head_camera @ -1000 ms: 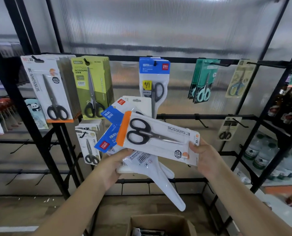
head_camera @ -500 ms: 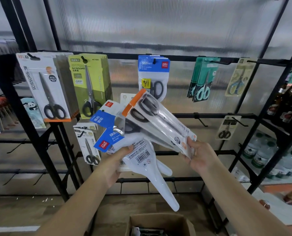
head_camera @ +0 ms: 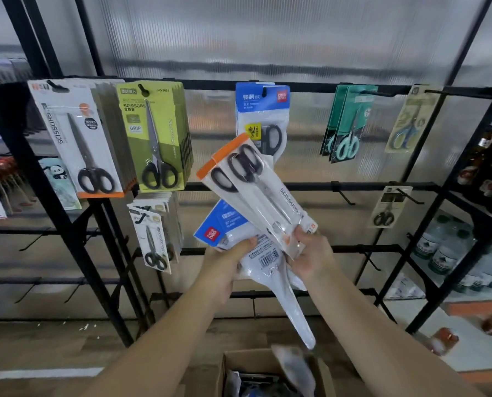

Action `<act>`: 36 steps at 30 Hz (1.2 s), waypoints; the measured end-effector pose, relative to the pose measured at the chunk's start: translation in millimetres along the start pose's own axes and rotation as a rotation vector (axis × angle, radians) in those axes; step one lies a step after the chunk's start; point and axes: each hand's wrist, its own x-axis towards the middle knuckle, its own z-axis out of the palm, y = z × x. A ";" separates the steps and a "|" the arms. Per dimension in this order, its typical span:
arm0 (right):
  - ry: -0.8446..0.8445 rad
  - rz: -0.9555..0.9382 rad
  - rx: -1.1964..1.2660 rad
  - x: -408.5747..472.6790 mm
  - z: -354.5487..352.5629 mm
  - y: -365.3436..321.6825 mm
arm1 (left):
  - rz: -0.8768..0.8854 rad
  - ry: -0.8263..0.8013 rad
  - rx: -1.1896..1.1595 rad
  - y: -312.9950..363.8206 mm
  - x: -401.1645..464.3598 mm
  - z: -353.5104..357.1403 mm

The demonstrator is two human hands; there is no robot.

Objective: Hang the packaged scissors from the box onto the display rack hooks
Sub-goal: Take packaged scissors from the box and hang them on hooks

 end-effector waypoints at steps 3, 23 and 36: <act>-0.039 -0.030 0.045 6.7 -5.5 -0.9 | -0.004 0.019 0.027 -5.5 1.3 4.0; 0.023 -0.131 -0.295 25.1 -56.5 -28.1 | 0.056 -0.157 0.093 23.8 -3.1 -37.7; -0.002 0.017 0.079 21.0 -49.3 -15.5 | 0.051 0.168 0.025 2.2 -3.9 -30.2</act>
